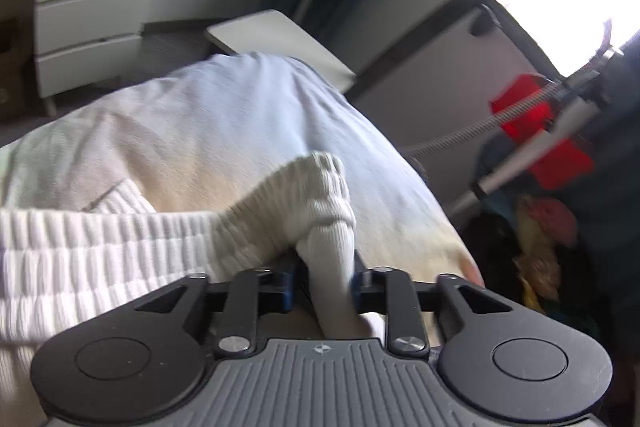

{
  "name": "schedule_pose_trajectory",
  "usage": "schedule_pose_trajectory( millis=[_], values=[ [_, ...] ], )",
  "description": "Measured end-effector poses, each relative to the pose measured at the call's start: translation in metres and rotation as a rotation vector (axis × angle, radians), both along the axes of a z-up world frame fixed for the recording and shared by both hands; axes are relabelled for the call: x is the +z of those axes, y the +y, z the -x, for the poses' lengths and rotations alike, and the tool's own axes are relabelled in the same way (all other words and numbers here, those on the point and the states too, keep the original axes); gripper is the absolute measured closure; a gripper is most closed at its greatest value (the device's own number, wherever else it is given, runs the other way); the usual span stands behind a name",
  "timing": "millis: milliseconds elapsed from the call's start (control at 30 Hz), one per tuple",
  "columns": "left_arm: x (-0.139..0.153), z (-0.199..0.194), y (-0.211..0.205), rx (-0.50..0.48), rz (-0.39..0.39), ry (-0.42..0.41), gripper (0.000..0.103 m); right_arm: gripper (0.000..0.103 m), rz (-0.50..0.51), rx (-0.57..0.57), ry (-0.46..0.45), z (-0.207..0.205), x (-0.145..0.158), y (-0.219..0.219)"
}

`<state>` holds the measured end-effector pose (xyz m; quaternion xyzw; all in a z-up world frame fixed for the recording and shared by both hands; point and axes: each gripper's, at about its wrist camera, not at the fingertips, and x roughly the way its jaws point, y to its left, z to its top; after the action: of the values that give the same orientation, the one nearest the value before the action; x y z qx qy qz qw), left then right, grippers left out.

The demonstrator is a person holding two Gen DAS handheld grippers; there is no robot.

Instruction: Fold clothes

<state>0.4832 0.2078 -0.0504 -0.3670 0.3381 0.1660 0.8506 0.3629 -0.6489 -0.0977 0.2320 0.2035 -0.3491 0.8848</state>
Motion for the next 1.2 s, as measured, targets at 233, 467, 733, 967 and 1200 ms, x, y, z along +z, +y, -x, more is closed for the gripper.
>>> schedule_pose_trajectory(
  millis=[233, 467, 733, 967, 1200],
  values=[
    [0.020, 0.071, -0.032, -0.194, -0.075, -0.064, 0.032, 0.034, -0.109, 0.036, -0.165, 0.090, 0.028, 0.002],
    [0.019, 0.185, -0.023, -0.184, -0.020, -0.073, 0.020, 0.034, -0.394, 0.045, -0.282, 0.202, 0.010, 0.021],
    [-0.036, 0.230, 0.014, -0.045, 0.194, -0.052, 0.020, 0.034, -0.687, 0.158, -0.290, 0.227, -0.052, 0.057],
    [-0.041, 0.179, 0.028, 0.140, 0.204, -0.172, 0.020, 0.041, -0.564, 0.031, -0.349, 0.186, -0.058, 0.057],
    [-0.030, 0.157, 0.047, 0.205, 0.179, -0.187, 0.068, 0.081, -0.487, -0.069, -0.250, 0.143, -0.047, 0.050]
  ],
)
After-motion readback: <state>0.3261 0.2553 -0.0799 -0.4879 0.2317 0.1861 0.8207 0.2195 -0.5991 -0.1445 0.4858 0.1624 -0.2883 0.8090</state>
